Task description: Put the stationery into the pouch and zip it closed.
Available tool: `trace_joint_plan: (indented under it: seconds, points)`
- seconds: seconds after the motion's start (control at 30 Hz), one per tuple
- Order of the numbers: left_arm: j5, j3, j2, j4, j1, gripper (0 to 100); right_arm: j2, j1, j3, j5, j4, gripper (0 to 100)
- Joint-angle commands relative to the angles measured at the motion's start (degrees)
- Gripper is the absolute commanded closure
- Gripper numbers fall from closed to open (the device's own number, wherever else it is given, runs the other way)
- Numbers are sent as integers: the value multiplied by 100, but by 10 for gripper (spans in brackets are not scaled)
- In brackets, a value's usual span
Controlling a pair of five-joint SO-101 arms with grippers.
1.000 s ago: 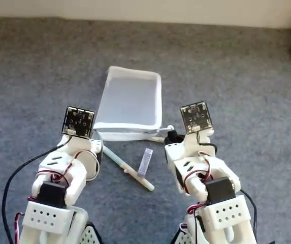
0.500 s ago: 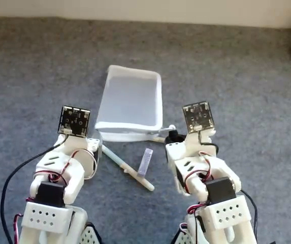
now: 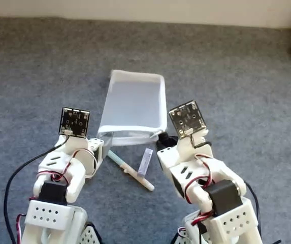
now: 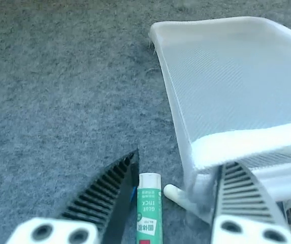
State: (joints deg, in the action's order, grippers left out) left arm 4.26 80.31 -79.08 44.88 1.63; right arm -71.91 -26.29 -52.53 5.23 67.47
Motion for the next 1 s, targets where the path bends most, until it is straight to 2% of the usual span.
trace_joint_plan:
  seconds: [0.0, 0.13, 0.23, 0.4, 0.47, 0.57, 0.67, 0.87, 0.97]
  points:
    - [-26, 57, -4, -325, -127, 758, -154, -224, 532, 97, 277, 993]
    - [-44, 75, -4, -413, -127, 807, -154, -409, 919, 105, 796, 993]
    - [-53, 110, -13, -501, -127, 836, -154, -602, 1059, 396, 1042, 993]
    - [-53, 110, -57, -492, -127, 918, -119, -629, 1015, 492, 769, 990]
    - [-53, 84, -57, -492, -127, 956, -136, -585, 884, 492, 734, 959]
    - [-62, 75, -66, -492, -171, 991, -136, -268, 752, 466, 681, 847]
    - [-62, 75, -66, -492, -180, 994, -136, 215, 497, 457, 330, 759]
    - [-62, -48, -66, -466, -180, 994, -110, 769, -409, 440, -919, 758]
    - [-62, -215, -66, -123, -180, 994, -110, 919, -840, 308, -1543, 758]
